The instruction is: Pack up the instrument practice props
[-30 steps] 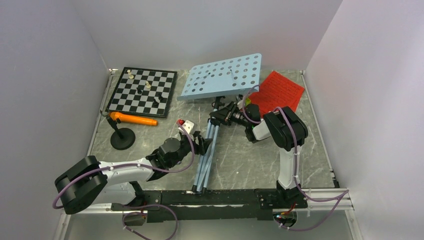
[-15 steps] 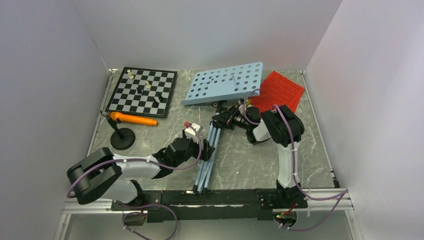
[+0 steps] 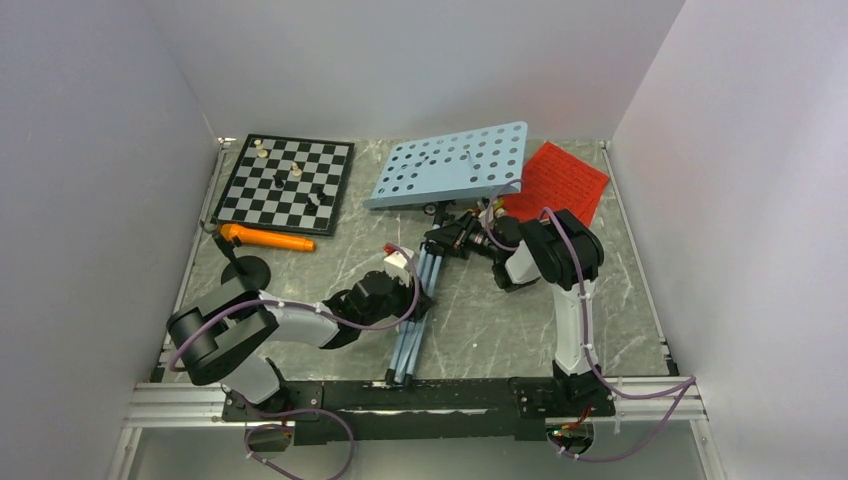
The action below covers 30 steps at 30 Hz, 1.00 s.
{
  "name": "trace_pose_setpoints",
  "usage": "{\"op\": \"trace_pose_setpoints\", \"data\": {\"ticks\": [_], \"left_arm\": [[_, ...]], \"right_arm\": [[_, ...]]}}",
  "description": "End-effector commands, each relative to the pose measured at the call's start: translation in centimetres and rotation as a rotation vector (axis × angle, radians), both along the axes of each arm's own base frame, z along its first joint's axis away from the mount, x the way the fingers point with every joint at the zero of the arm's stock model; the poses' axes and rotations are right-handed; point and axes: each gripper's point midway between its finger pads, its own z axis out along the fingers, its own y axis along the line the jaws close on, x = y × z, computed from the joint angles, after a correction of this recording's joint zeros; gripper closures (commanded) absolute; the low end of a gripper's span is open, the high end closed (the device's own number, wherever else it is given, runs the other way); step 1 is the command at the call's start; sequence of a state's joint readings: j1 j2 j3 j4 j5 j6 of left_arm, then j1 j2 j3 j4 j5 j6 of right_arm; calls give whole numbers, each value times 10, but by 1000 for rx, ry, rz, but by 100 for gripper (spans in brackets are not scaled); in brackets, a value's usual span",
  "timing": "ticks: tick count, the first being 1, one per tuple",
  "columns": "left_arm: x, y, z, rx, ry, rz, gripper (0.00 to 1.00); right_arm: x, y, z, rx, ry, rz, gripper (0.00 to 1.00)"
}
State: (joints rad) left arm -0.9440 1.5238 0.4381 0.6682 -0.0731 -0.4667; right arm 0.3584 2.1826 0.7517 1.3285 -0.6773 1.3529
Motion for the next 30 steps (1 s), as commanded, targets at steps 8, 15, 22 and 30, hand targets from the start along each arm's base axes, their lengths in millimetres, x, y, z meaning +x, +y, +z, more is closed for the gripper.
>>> {"op": "trace_pose_setpoints", "data": {"ticks": [8, 15, 22, 30], "left_arm": [[7, -11, 25, -76, -96, -24, 100], [9, -5, 36, -93, -121, 6, 96], [6, 2, 59, -147, -142, 30, 27], [5, 9, 72, -175, -147, 56, 7]], "right_arm": [[-13, 2, 97, 186, -309, 80, 100], [-15, 3, 103, 180, -323, 91, 100], [-22, 12, 118, 179, -372, 164, 100], [-36, 28, 135, 190, -414, 256, 100]]}}
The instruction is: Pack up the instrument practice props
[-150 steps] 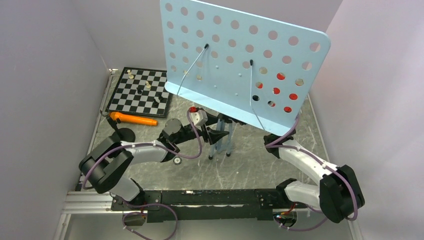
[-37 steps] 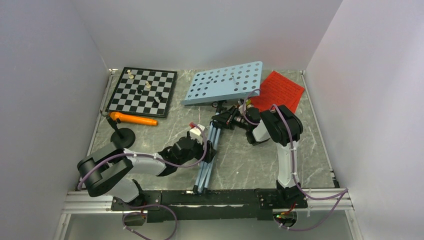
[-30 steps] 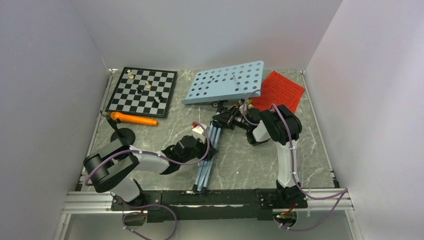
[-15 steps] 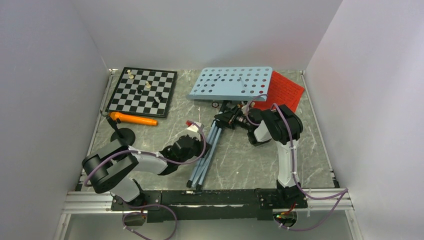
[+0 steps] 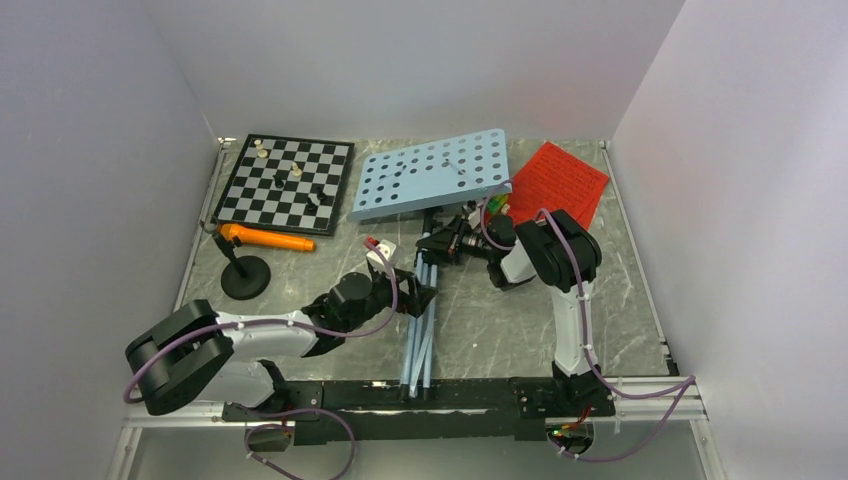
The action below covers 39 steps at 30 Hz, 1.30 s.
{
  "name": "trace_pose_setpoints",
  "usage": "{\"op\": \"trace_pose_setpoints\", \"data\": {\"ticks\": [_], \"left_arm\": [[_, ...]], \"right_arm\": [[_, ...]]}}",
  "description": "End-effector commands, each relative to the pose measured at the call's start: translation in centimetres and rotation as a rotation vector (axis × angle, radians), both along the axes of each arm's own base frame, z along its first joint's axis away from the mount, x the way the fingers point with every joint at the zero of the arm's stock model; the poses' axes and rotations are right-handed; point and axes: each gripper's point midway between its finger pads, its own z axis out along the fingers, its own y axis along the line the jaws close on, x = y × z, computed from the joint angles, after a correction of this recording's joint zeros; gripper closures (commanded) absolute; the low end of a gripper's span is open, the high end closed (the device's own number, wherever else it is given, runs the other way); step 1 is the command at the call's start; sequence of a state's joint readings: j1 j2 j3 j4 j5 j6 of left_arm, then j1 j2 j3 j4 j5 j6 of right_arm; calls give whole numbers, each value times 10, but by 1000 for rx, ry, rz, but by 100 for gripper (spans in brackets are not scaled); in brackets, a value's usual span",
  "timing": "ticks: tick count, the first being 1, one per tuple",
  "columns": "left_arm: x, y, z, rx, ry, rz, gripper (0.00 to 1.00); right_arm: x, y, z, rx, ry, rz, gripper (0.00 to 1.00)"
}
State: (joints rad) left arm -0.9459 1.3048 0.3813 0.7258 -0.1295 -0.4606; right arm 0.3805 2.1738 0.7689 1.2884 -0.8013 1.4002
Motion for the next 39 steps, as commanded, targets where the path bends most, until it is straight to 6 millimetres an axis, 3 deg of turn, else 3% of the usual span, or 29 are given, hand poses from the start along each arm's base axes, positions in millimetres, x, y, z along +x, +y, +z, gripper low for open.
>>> {"op": "trace_pose_setpoints", "data": {"ticks": [1, 7, 19, 23, 31, 33, 35, 36, 39], "left_arm": [[0, -1, 0, -11, 10, 5, 7], [1, -4, -19, 3, 76, 2, 9], [18, -8, -55, 57, 187, 43, 9], [22, -13, -55, 54, 197, 35, 13], [21, -19, -61, 54, 213, 0, 47], [20, -21, -61, 47, 214, -9, 62], [20, -21, -60, 39, 208, -15, 92], [20, -21, -60, 39, 207, -14, 100], [20, -19, -58, 27, 196, -4, 100]], "right_arm": [[-14, 16, 131, 205, -464, 117, 100], [-27, 25, 134, 220, -476, 147, 100], [-33, 29, 132, 242, -462, 148, 100], [-35, 31, 130, 249, -456, 151, 100], [-39, 35, 125, 256, -441, 163, 100], [-39, 35, 124, 260, -433, 166, 100], [-40, 35, 123, 262, -425, 167, 100], [-39, 34, 122, 260, -421, 167, 100], [-38, 35, 120, 257, -405, 167, 100]]}}
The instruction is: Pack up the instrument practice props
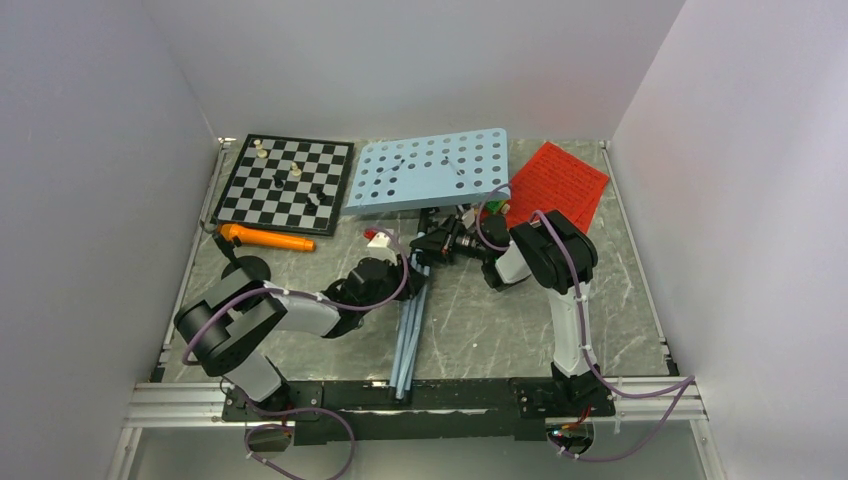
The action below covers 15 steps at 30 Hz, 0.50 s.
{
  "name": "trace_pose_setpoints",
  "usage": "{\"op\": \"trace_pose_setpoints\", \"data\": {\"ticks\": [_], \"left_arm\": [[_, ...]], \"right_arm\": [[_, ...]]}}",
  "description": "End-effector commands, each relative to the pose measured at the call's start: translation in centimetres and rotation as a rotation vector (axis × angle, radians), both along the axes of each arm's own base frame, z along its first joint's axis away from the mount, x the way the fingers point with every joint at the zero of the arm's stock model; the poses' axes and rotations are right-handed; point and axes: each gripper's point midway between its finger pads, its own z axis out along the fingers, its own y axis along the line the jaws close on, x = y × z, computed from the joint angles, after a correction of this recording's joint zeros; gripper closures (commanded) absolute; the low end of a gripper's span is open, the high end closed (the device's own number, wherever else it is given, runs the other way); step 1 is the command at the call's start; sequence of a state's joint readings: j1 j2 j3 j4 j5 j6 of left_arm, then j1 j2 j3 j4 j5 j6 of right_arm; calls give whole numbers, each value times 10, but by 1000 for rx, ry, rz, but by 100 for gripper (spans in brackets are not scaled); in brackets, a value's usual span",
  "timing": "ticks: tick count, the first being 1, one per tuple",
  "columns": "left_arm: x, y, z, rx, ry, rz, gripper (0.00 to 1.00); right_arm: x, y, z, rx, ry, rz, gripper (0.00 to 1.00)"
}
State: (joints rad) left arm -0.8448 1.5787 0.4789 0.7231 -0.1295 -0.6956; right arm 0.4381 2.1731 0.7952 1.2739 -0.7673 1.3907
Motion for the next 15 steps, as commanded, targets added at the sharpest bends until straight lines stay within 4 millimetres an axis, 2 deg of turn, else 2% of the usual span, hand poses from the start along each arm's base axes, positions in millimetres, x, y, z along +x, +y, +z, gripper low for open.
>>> {"op": "trace_pose_setpoints", "data": {"ticks": [1, 5, 11, 15], "left_arm": [[-19, -19, 3, 29, -76, -170, 100], [-21, -16, 12, -4, -106, -158, 100], [-27, -15, 21, -32, -136, -148, 100], [-30, -14, 24, -32, -155, -140, 100]], "right_arm": [[-32, 14, 115, 262, -374, 147, 100], [-28, 15, 109, 252, -327, 145, 100], [-23, 14, 97, 240, -235, 132, 68], [-20, 10, 86, 221, -173, 112, 58]]}}
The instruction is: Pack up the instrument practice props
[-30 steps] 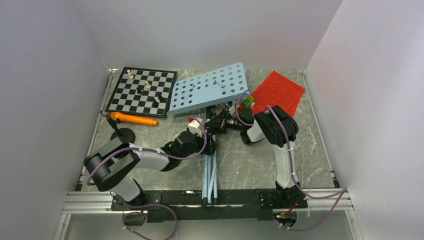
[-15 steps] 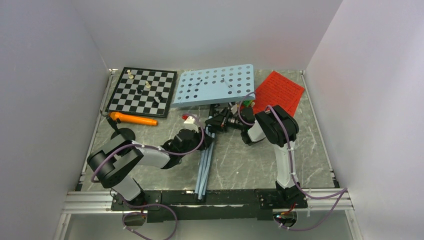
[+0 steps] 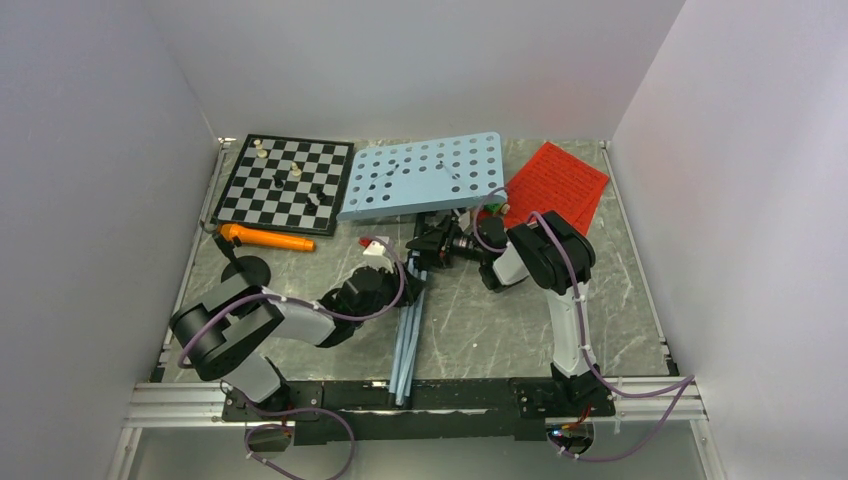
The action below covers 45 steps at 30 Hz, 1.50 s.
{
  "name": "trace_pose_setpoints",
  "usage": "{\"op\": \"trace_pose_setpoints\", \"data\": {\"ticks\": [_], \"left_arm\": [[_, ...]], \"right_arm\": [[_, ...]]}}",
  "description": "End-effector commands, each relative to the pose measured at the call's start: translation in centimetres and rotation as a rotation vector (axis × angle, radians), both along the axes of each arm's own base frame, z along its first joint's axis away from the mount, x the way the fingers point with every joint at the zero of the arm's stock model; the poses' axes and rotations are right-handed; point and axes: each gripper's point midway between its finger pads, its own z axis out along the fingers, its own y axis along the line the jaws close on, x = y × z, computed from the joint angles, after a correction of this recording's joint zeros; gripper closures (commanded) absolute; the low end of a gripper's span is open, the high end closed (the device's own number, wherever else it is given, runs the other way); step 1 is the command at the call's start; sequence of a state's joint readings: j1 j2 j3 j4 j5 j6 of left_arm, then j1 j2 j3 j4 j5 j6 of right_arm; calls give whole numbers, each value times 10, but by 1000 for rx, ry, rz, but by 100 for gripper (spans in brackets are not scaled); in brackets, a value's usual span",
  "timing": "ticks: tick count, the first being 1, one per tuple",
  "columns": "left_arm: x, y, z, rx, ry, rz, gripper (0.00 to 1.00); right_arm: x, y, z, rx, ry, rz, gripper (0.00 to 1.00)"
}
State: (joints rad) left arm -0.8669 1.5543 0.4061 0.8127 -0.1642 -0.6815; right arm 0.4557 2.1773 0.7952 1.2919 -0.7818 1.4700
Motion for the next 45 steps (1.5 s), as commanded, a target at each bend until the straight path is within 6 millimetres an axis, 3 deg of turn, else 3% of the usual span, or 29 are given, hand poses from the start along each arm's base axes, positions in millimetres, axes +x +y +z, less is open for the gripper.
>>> {"op": "trace_pose_setpoints", "data": {"ticks": [1, 9, 17, 23, 29, 38, 45], "left_arm": [[-22, -21, 23, -16, -115, -143, 100], [-19, -8, 26, -25, -140, -79, 100], [-14, 2, 47, -56, -214, -32, 100], [-12, 7, 50, -56, -228, -8, 100], [-11, 10, 47, -34, -228, 3, 100], [-1, 5, 51, -9, -240, 10, 100], [9, -2, 58, -5, -254, 18, 100]], "right_arm": [[-11, 3, 79, 188, -220, 71, 55], [-10, -10, 60, 145, -136, 24, 38], [-21, -28, 40, 27, -83, -1, 34], [-26, -43, 22, -97, -74, -26, 34], [-29, -72, 0, -412, -67, -55, 34], [-35, -113, 9, -706, -163, -106, 34], [-43, -133, 17, -813, -210, -122, 33]]}}
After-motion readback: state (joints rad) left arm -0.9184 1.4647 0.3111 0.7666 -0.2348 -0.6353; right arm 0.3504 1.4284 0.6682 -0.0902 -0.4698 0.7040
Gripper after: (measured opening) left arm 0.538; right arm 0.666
